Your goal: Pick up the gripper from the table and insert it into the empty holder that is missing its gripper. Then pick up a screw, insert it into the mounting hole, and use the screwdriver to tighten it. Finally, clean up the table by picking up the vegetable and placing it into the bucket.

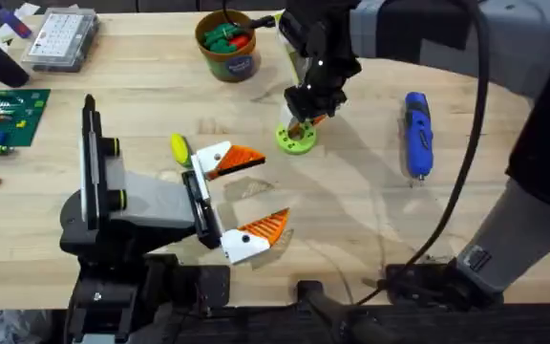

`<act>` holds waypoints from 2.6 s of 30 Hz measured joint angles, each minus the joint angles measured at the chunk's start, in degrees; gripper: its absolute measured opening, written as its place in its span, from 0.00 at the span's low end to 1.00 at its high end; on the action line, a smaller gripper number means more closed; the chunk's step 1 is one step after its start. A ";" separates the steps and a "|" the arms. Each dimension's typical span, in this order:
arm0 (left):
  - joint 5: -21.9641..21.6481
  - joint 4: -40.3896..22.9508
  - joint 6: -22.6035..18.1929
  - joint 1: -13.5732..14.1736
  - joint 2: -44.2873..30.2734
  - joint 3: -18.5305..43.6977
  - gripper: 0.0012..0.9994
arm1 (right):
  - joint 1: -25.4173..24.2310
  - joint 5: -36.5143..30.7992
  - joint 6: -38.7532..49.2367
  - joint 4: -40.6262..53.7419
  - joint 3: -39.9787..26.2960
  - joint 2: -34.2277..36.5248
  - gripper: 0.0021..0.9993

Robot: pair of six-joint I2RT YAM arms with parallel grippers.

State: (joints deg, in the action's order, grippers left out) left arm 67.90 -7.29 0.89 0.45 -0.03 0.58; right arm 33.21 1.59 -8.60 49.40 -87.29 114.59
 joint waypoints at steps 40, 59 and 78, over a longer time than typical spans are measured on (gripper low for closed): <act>0.00 0.00 0.01 0.00 0.00 0.00 0.99 | 0.00 -1.13 0.02 0.56 -2.04 0.51 0.11; 0.00 0.00 0.01 0.00 0.00 0.00 0.99 | 0.00 -1.32 0.02 0.88 -2.14 0.55 0.00; 0.00 0.00 0.01 0.00 0.00 0.00 0.99 | 0.00 -1.34 0.13 14.77 -10.86 -9.43 0.00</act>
State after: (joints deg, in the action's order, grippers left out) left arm 67.90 -7.29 0.91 0.45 -0.03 0.58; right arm 33.21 0.25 -8.47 64.17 -98.14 105.16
